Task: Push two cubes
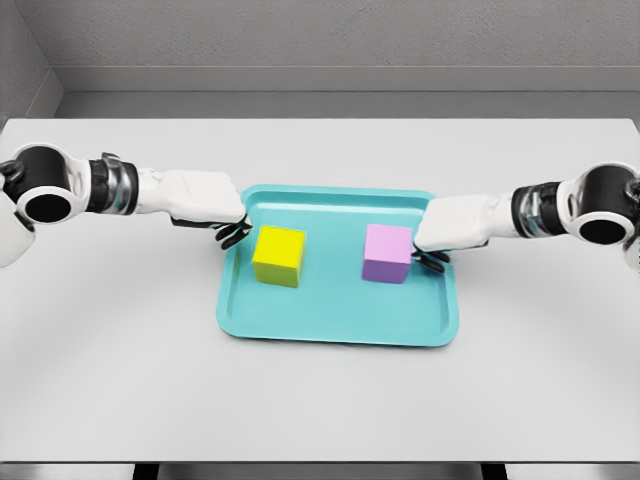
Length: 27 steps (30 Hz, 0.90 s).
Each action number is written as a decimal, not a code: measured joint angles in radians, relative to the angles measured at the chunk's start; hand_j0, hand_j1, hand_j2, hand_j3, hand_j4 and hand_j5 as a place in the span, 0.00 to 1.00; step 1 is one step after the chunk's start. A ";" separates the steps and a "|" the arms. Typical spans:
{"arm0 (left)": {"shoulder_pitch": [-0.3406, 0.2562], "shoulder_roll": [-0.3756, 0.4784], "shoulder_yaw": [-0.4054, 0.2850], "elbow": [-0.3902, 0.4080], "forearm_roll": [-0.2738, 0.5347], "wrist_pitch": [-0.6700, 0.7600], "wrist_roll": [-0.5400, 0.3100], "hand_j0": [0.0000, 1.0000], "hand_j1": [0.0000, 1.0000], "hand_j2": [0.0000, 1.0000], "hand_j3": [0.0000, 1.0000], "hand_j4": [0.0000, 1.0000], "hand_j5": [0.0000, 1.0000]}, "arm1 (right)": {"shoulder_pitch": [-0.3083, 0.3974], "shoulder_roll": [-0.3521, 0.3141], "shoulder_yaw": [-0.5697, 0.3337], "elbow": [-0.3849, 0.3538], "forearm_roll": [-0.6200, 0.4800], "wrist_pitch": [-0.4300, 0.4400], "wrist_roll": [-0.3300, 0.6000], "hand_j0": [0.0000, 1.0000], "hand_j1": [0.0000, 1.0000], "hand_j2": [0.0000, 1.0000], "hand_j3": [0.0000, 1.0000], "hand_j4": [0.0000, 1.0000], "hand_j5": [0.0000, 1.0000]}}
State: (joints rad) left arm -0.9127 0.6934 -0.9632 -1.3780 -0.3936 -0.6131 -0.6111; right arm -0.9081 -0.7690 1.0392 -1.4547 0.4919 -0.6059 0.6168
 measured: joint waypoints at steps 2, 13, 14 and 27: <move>0.000 -0.001 0.000 -0.006 -0.006 0.000 0.000 0.17 0.17 0.17 0.17 0.17 0.17 | -0.003 0.005 0.002 0.001 0.009 -0.003 -0.003 0.16 0.16 0.16 0.16 0.16 0.16; 0.002 0.000 -0.038 -0.070 -0.017 0.000 0.000 0.18 0.18 0.18 0.18 0.18 0.18 | -0.025 0.019 -0.005 0.066 0.036 -0.007 -0.006 0.17 0.17 0.17 0.17 0.17 0.17; 0.002 -0.002 -0.039 -0.071 -0.017 0.000 0.000 0.18 0.18 0.18 0.18 0.18 0.18 | -0.025 0.026 -0.005 0.069 0.037 -0.007 -0.006 0.17 0.17 0.17 0.17 0.17 0.17; -0.020 -0.016 -0.034 -0.067 -0.014 0.000 0.000 0.18 0.18 0.18 0.18 0.18 0.18 | -0.043 0.094 0.000 0.073 0.040 -0.007 -0.005 0.17 0.17 0.17 0.17 0.17 0.17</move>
State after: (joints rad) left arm -0.9327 0.6776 -0.9976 -1.4453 -0.4072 -0.6129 -0.6111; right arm -0.9511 -0.6754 1.0397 -1.3816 0.5315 -0.6125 0.6113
